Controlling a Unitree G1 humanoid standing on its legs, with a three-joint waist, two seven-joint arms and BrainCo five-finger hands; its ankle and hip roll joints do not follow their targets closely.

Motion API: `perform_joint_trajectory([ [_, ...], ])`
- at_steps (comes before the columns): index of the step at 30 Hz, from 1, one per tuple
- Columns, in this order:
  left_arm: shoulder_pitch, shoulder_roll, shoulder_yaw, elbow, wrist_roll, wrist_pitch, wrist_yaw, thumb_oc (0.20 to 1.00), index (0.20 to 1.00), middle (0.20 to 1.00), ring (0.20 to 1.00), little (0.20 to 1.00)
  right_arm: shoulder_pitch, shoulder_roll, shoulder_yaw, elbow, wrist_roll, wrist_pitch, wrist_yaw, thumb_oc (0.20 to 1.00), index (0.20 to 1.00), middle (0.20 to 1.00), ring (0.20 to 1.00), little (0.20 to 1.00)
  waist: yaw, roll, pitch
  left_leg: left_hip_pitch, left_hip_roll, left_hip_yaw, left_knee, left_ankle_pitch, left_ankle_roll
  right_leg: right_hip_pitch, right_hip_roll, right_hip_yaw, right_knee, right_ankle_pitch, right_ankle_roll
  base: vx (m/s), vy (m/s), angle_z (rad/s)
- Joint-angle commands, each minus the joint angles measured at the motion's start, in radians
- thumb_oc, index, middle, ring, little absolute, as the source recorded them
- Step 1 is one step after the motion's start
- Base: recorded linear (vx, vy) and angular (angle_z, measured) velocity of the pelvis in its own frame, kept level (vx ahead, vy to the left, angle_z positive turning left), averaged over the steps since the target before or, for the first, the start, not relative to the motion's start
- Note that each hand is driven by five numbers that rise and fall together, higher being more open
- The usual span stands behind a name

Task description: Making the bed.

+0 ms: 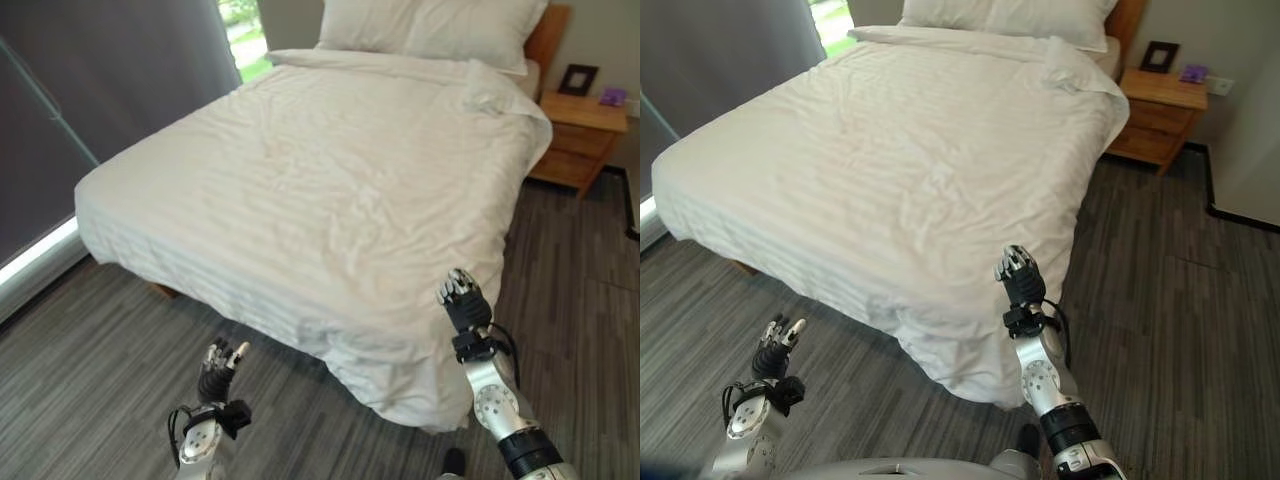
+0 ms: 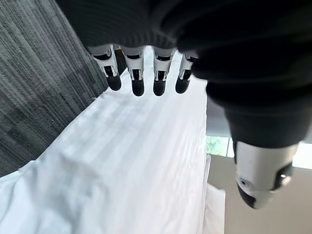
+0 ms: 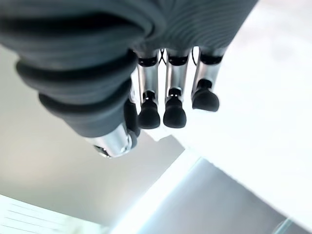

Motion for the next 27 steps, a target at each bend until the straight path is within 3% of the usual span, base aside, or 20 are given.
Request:
perform_joint_trajectory([
  [1, -0.104, 0.042, -0.02, -0.086, -0.108, -0.08, -0.021, 1.0, 1.0, 1.0, 1.0, 1.0, -0.135, 0.04, -0.028, -0.036, 0.056, -0.072, 0.024, 0.2, 0.2, 0.2, 0.2, 0.2, 0.015, -0.004, 0.097, -0.056, 0.049, -0.001, 0.014, 0.071, -0.015, 0.098, -0.079, 0.042, 0.013, -0.074, 0.053, -0.14, -0.01, 0.33],
  [5, -0.143, 0.025, -0.126, -0.147, -0.206, -0.075, -0.065, 1.0, 1.0, 1.0, 1.0, 1.0, -0.284, 0.065, 0.001, 0.043, 0.051, -0.092, -0.012, 0.2, 0.2, 0.2, 0.2, 0.2, 0.048, 0.035, 0.159, -0.12, 0.049, -0.025, 0.017, 0.094, -0.02, 0.047, -0.082, 0.04, 0.013, -0.063, 0.053, -0.14, 0.014, 0.18],
  [9, -0.196, 0.047, -0.229, -0.181, -0.202, -0.077, -0.114, 1.0, 1.0, 1.0, 1.0, 1.0, -0.4, 0.047, 0.023, 0.274, 0.04, -0.052, -0.035, 0.2, 0.2, 0.2, 0.2, 0.2, 0.075, 0.08, 0.231, -0.186, 0.056, -0.032, 0.017, 0.122, -0.037, -0.024, -0.089, 0.048, 0.019, -0.041, 0.052, -0.18, 0.019, 0.0],
  [15, -0.254, -0.018, -0.266, -0.145, -0.189, -0.074, -0.116, 1.0, 1.0, 1.0, 1.0, 1.0, -0.277, 0.077, 0.012, 0.53, -0.024, 0.06, -0.012, 0.2, 0.2, 0.2, 0.2, 0.2, 0.044, 0.099, 0.261, -0.213, 0.053, -0.04, 0.017, 0.124, -0.04, -0.041, -0.102, 0.043, 0.02, -0.028, 0.059, -0.05, 0.04, 0.02],
  [17, -0.217, -0.024, -0.242, -0.152, -0.167, -0.055, -0.134, 1.0, 1.0, 1.0, 1.0, 1.0, -0.135, 0.059, -0.06, 0.587, -0.045, 0.095, 0.021, 0.2, 0.2, 0.2, 0.2, 0.2, 0.006, 0.081, 0.25, -0.2, 0.047, -0.022, 0.017, 0.105, -0.03, -0.049, -0.106, 0.055, 0.02, -0.024, 0.062, 0.03, 0.172, -0.07],
  [18, -0.169, -0.015, -0.218, -0.168, -0.165, -0.028, -0.168, 1.0, 1.0, 1.0, 1.0, 1.0, -0.003, 0.028, -0.173, 0.629, -0.023, 0.121, 0.04, 0.2, 0.2, 0.2, 0.2, 0.2, -0.041, 0.049, 0.232, -0.18, 0.038, 0.002, 0.02, 0.077, -0.022, -0.054, -0.107, 0.068, 0.022, -0.019, 0.062, 0.05, 0.191, -0.14],
  [20, -0.14, 0.003, -0.208, -0.192, -0.149, -0.01, -0.187, 1.0, 1.0, 1.0, 1.0, 1.0, 0.077, -0.017, -0.301, 0.623, -0.013, 0.113, 0.036, 0.2, 0.2, 0.2, 0.2, 0.2, -0.088, 0.015, 0.215, -0.159, 0.027, 0.03, 0.02, 0.057, -0.012, -0.064, -0.106, 0.083, 0.023, -0.002, 0.062, 0.02, 0.16, -0.38],
  [23, -0.132, 0.02, -0.196, -0.238, -0.165, -0.005, -0.207, 1.0, 1.0, 1.0, 1.0, 1.0, 0.143, -0.085, -0.392, 0.56, -0.048, 0.086, 0.022, 0.2, 0.2, 0.2, 0.2, 0.2, -0.135, -0.024, 0.203, -0.132, 0.02, 0.077, 0.021, 0.039, -0.003, -0.082, -0.104, 0.085, 0.028, 0.046, 0.062, -0.05, 0.056, -0.77],
  [24, -0.135, 0.027, -0.196, -0.263, -0.178, -0.006, -0.211, 1.0, 1.0, 1.0, 1.0, 1.0, 0.149, -0.103, -0.387, 0.538, -0.076, 0.081, 0.02, 0.2, 0.2, 0.2, 0.2, 0.2, -0.142, -0.031, 0.207, -0.124, 0.024, 0.088, 0.022, 0.039, -0.002, -0.084, -0.108, 0.069, 0.042, 0.069, 0.062, -0.14, 0.056, -0.71],
  [26, -0.129, 0.046, -0.183, -0.357, -0.235, -0.006, -0.26, 1.0, 1.0, 1.0, 1.0, 1.0, 0.159, -0.135, -0.357, 0.492, -0.161, 0.074, 0.018, 0.2, 0.2, 0.2, 0.2, 0.2, -0.137, -0.035, 0.211, -0.106, 0.043, 0.154, 0.026, 0.047, 0.009, -0.077, -0.121, -0.033, 0.164, 0.025, 0.062, -0.17, 0.101, -0.46],
  [27, -0.127, 0.047, -0.182, -0.358, -0.236, -0.005, -0.261, 1.0, 1.0, 1.0, 1.0, 1.0, 0.16, -0.134, -0.356, 0.49, -0.162, 0.074, 0.016, 0.304, 0.304, 0.304, 0.304, 0.304, -0.138, -0.035, 0.213, -0.103, 0.043, 0.154, 0.026, 0.047, 0.009, -0.076, -0.121, -0.032, 0.168, 0.021, 0.062, -0.1, 0.164, -0.82],
])
